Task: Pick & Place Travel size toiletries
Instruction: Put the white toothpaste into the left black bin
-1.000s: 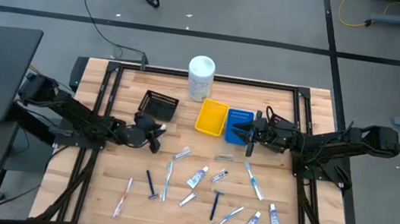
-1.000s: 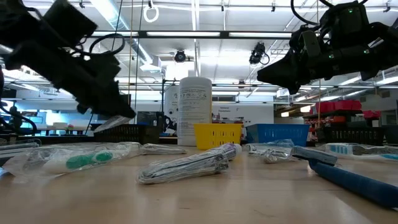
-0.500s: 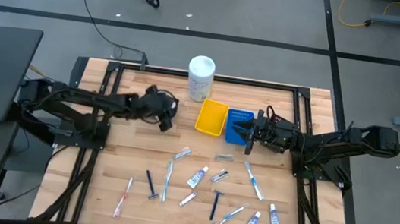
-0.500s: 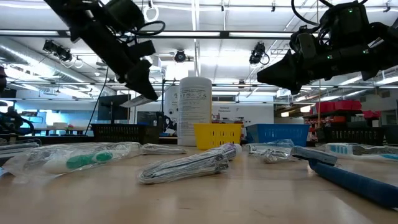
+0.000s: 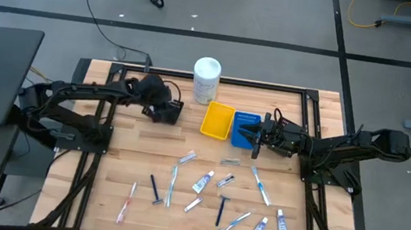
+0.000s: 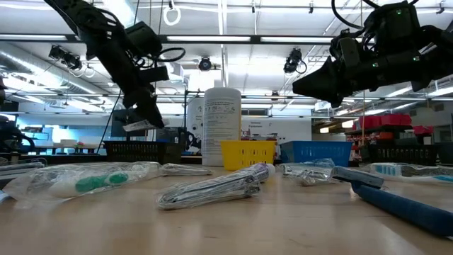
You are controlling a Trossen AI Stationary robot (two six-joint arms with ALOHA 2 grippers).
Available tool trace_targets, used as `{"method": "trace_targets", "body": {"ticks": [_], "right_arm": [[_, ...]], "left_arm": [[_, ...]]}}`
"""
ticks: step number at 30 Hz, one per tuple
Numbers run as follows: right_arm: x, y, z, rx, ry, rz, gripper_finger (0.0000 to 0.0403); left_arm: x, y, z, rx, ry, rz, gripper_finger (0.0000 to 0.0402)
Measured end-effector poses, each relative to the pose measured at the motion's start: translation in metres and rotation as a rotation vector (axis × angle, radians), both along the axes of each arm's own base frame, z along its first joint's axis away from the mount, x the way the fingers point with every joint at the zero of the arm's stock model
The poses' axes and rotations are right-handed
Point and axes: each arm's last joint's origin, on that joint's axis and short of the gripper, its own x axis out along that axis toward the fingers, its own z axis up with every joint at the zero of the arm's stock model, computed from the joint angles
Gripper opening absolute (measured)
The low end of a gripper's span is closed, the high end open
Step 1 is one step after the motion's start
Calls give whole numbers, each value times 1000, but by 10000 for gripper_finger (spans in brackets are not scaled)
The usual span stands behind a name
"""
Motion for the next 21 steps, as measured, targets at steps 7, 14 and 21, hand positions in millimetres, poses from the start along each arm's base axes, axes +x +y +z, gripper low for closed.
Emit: {"method": "trace_targets", "body": {"ticks": [7, 14, 21], "right_arm": [[0, 0, 0, 0, 0, 4, 108], [0, 0, 0, 1, 0, 10, 108], [0, 0, -1, 13, 7, 9, 108]], "left_arm": [[-4, 8, 0, 32, 18, -36, 101], [1, 13, -14, -33, 39, -32, 95], [13, 20, -33, -38, 81, -24, 104]]}}
